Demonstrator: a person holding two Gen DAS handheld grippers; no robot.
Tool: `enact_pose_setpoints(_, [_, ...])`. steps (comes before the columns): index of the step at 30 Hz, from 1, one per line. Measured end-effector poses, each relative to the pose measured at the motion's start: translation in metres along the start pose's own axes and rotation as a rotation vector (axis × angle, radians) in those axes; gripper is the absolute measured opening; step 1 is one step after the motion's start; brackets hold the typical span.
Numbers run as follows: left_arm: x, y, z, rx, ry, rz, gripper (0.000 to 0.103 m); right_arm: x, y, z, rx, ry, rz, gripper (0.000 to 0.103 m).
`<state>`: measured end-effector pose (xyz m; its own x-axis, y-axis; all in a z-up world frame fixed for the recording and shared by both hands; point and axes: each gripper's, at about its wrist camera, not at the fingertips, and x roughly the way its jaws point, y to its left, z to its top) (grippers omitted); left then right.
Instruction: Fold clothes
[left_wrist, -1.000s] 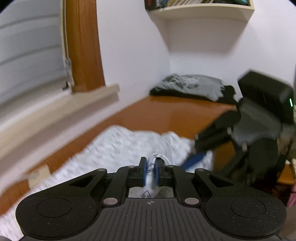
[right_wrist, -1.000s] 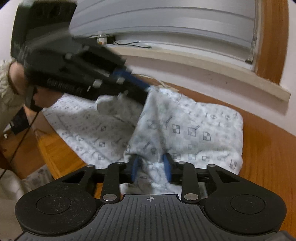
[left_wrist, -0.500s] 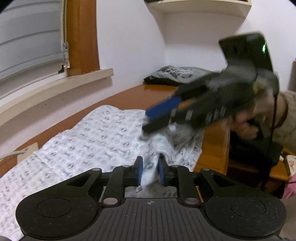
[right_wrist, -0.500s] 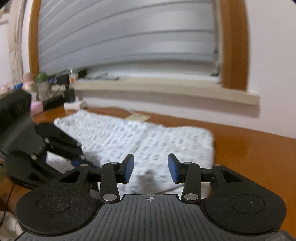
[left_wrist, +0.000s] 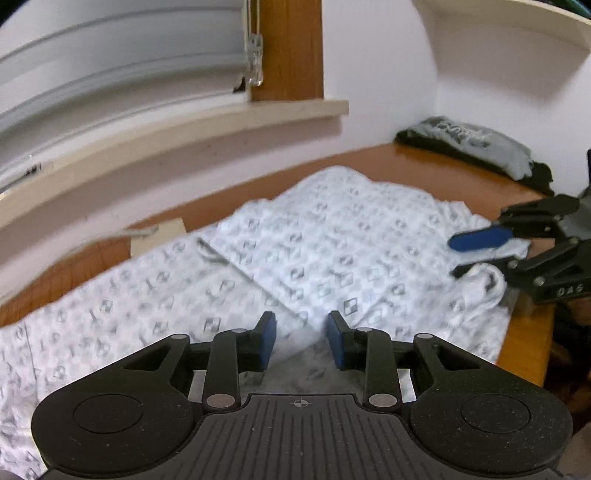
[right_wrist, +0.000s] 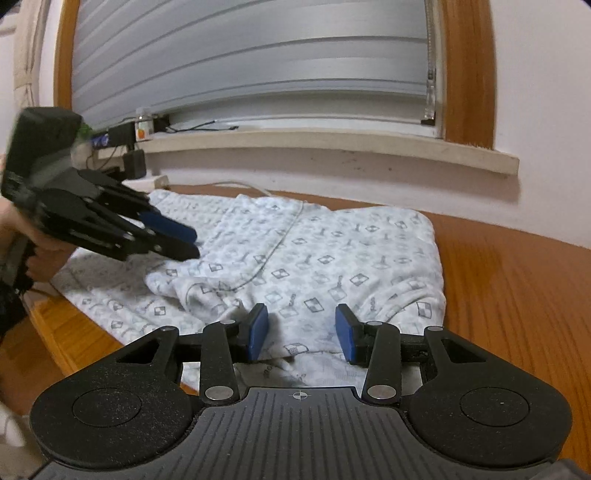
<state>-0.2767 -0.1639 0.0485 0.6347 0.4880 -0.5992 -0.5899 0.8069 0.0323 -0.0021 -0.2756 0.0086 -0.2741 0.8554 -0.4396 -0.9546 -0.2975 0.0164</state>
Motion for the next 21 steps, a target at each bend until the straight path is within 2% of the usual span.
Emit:
enact_pose_setpoints(10, [0.017, -0.008, 0.008, 0.009, -0.012, -0.032, 0.034, -0.002, -0.014, 0.000, -0.038, 0.009, 0.022, 0.040])
enact_pose_setpoints(15, [0.035, -0.010, 0.021, 0.021, -0.012, -0.064, 0.034, -0.008, -0.041, 0.003, -0.051, 0.038, -0.023, 0.041])
enact_pose_setpoints(19, [0.042, -0.019, 0.027, 0.027, -0.006, -0.068, 0.034, -0.013, -0.068, 0.004, -0.001, 0.057, -0.050, 0.041])
enact_pose_setpoints(21, [0.039, -0.016, 0.027, 0.006, -0.003, -0.066, 0.034, -0.017, -0.069, 0.006, 0.020, 0.061, -0.059, 0.041])
